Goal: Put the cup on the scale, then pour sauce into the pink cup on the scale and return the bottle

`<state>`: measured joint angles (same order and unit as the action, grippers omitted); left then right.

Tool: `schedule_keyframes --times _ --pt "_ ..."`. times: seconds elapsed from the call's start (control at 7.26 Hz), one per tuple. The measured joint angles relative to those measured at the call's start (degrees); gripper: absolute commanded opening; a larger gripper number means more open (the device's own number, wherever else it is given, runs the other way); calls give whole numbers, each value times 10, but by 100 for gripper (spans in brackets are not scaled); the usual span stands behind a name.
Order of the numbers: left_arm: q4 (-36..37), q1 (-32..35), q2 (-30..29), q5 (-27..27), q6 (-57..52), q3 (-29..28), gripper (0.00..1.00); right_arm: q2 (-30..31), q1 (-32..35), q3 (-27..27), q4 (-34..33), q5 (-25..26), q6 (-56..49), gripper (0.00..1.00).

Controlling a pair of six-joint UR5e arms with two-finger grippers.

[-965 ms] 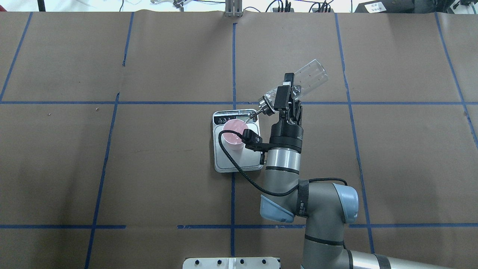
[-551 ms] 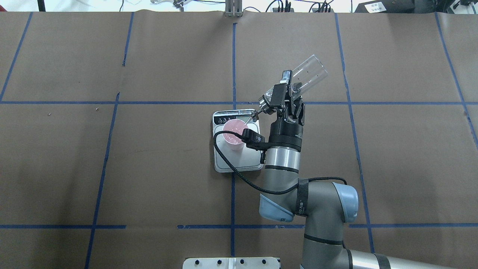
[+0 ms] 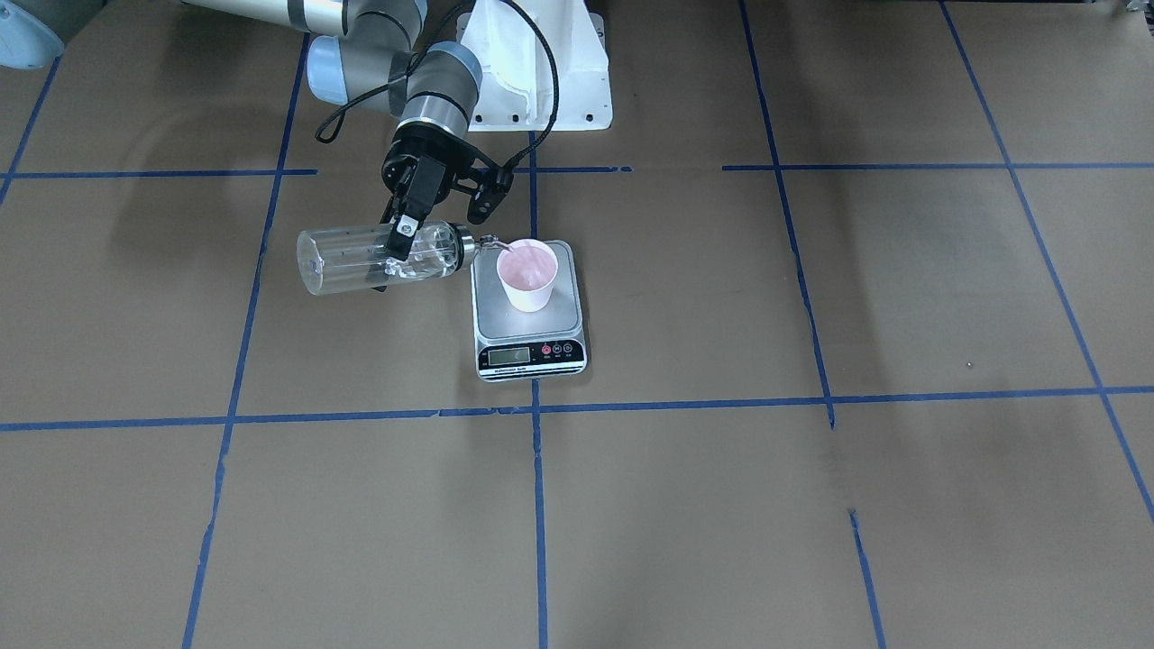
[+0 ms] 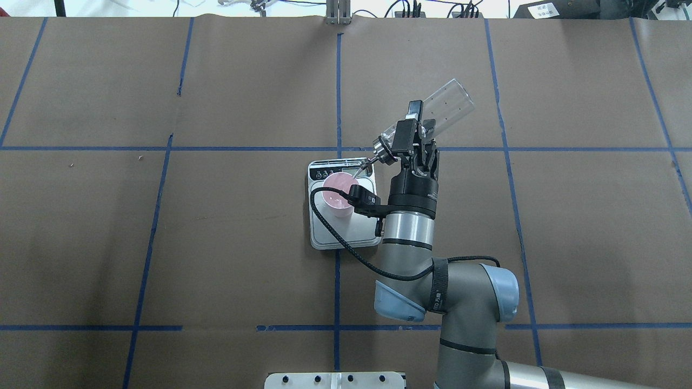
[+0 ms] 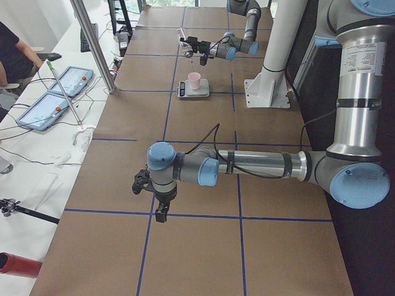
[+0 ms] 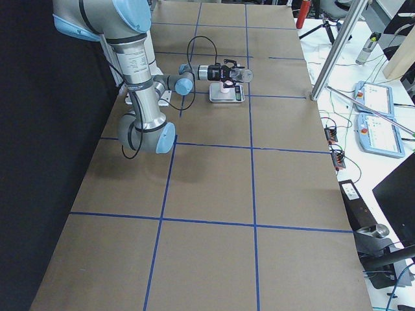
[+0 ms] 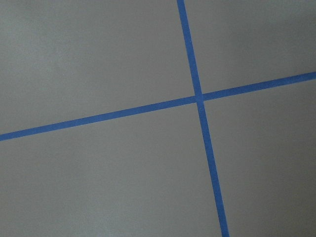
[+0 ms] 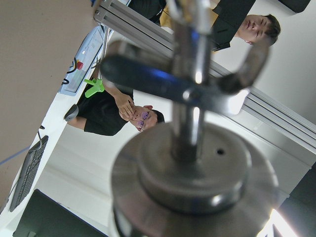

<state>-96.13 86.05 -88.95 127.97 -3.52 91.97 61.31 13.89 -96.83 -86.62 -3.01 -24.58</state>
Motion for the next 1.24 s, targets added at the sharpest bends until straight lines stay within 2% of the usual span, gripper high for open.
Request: schedule_keyframes --times 0.41,1.24 --pt "3 0 -1 0 0 2 100 2 0 4 76 -33 6 0" --pt "6 0 -2 0 0 5 100 18 2 8 181 -86 37 0"
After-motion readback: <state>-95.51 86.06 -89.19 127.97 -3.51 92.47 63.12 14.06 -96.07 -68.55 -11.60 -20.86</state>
